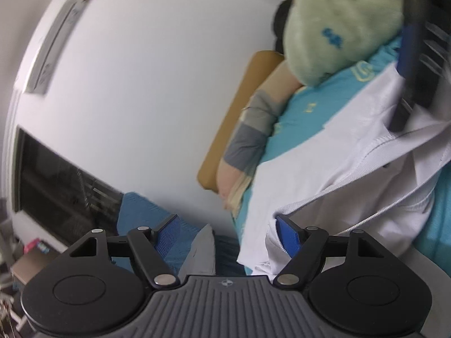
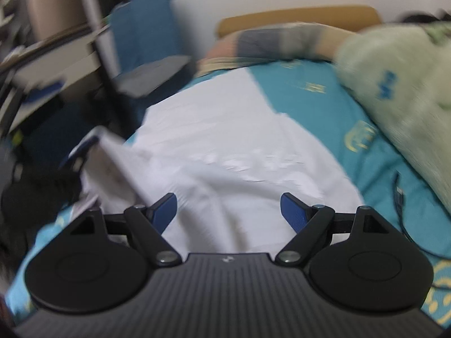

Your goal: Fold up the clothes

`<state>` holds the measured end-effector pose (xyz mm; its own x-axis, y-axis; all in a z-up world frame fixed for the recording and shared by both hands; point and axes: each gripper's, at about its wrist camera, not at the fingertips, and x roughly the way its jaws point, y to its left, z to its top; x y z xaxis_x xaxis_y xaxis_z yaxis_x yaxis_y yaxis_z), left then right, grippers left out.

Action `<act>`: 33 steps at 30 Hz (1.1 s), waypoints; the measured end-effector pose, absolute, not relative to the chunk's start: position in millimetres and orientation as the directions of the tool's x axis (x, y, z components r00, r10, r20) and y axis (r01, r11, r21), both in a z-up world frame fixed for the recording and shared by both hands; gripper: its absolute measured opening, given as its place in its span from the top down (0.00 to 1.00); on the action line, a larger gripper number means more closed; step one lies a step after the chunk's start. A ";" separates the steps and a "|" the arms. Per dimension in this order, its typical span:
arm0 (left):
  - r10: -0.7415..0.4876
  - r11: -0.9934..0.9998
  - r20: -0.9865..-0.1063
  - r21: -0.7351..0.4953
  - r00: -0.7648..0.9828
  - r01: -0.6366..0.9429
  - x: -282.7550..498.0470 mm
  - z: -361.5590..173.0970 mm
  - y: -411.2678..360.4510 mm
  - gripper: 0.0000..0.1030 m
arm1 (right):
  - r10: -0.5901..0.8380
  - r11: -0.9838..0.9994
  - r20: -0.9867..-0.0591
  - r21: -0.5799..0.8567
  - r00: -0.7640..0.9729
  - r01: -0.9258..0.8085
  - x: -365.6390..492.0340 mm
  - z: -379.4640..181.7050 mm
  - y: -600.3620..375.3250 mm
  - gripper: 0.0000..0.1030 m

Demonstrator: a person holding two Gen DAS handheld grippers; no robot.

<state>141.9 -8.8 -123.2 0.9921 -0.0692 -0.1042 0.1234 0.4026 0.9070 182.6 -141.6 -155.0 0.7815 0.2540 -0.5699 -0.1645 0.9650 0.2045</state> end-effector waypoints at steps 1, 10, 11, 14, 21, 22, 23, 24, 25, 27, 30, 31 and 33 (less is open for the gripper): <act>-0.063 0.414 -0.091 0.904 0.994 0.109 141.8 -119.8 -8.7 0.26 | 0.267 0.964 -0.568 0.174 0.778 -0.203 182.2 -155.7 -133.4 0.20; -0.011 0.601 -0.034 0.799 0.999 0.034 141.5 -75.9 1.3 0.23 | 0.070 0.994 -0.569 -0.034 0.819 -0.108 174.8 -159.3 -124.1 0.20; -0.008 0.621 -0.042 0.783 0.999 0.038 141.6 -71.3 3.2 0.23 | 0.045 0.998 -0.540 -0.012 0.840 -0.061 173.2 -153.6 -136.7 0.20; -0.004 0.654 -0.054 0.756 0.999 0.043 142.9 -61.9 5.9 0.23 | 0.018 0.989 -0.468 0.136 0.884 0.052 165.9 -133.8 -175.5 0.20; -0.025 0.669 -0.026 0.742 0.999 0.036 136.2 -54.7 0.7 0.20 | -0.052 0.974 -0.530 0.161 0.847 0.160 165.9 -141.7 -192.0 0.20; -0.024 0.679 -0.038 0.733 0.999 0.044 136.6 -53.2 1.0 0.20 | -0.049 0.980 -0.568 0.129 0.822 0.148 170.3 -148.3 -185.8 0.20; -0.024 0.688 -0.049 0.723 0.998 0.052 137.1 -51.7 1.3 0.20 | -0.047 0.986 -0.607 0.097 0.793 0.133 175.1 -155.1 -179.4 0.20; -0.024 0.698 -0.061 0.714 0.998 0.060 137.6 -50.2 1.6 0.20 | -0.035 0.991 -0.642 0.078 0.766 0.111 178.6 -162.8 -173.3 0.20; -0.025 0.707 -0.072 0.704 0.997 0.068 138.1 -48.7 2.0 0.20 | -0.023 0.994 -0.676 0.062 0.737 0.088 181.9 -170.6 -167.2 0.20; -0.025 0.722 -0.097 0.687 0.995 0.086 139.4 -47.2 2.9 0.19 | -0.026 0.997 -0.732 0.032 0.681 0.073 186.9 -184.4 -160.9 0.20; -0.025 0.728 -0.149 0.675 0.989 0.120 142.7 -52.1 6.0 0.19 | -0.102 0.987 -0.703 0.018 0.704 0.161 182.1 -181.6 -166.5 0.20; -0.026 0.730 -0.166 0.671 0.986 0.132 143.8 -53.7 7.0 0.19 | -0.127 0.979 -0.672 0.035 0.729 0.203 180.2 -174.3 -173.0 0.20; -0.037 0.742 -0.215 0.649 0.976 0.171 146.9 -56.7 9.7 0.19 | -0.163 0.960 -0.595 0.087 0.787 0.265 172.7 -159.7 -184.2 0.20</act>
<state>146.9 9.7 -56.7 0.9759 -0.0369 -0.2150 0.1709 0.7418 0.6485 172.7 -184.2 -159.7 0.7869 -0.1629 -0.5952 0.2648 0.9604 0.0872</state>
